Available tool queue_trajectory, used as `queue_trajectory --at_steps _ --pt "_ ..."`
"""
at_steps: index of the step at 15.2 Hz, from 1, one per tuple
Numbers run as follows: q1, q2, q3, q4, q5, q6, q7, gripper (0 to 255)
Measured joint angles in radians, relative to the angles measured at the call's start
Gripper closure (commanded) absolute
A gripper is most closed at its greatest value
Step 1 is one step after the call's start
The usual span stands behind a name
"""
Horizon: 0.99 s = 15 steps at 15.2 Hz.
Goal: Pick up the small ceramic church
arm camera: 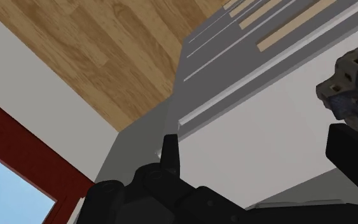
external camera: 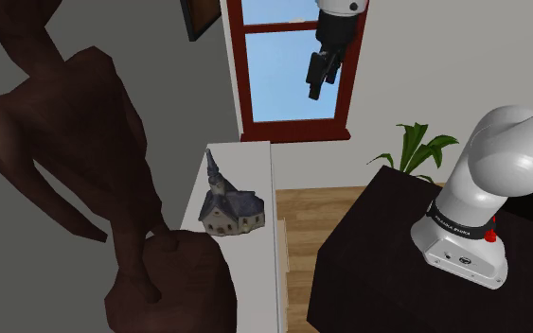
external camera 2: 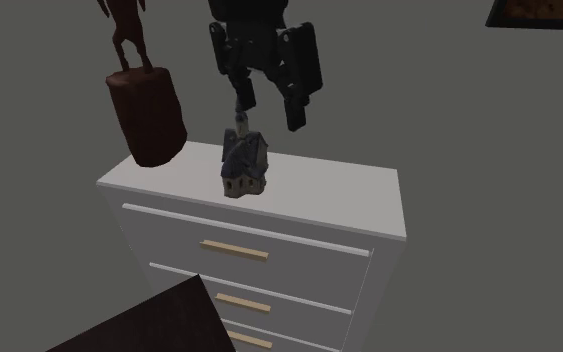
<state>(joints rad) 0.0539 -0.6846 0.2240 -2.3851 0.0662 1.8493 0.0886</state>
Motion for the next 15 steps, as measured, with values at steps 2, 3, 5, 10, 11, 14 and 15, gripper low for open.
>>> queue_trajectory --at_steps 2,3,5,10,11,14,15 --pt "0.005 0.035 0.034 0.011 0.015 0.037 0.043 0" --pt "0.008 0.062 0.059 0.028 0.022 0.054 0.071 0" --pt "0.015 0.093 0.102 0.038 0.036 0.090 0.124 0" --pt "0.011 0.214 0.203 0.114 0.036 0.169 0.250 0" --pt "0.009 0.240 0.227 0.132 0.031 0.184 0.279 0" --pt "0.002 0.322 0.296 0.195 0.006 0.222 0.371 0" --pt "-0.003 0.358 0.322 0.226 -0.010 0.231 0.405 0"
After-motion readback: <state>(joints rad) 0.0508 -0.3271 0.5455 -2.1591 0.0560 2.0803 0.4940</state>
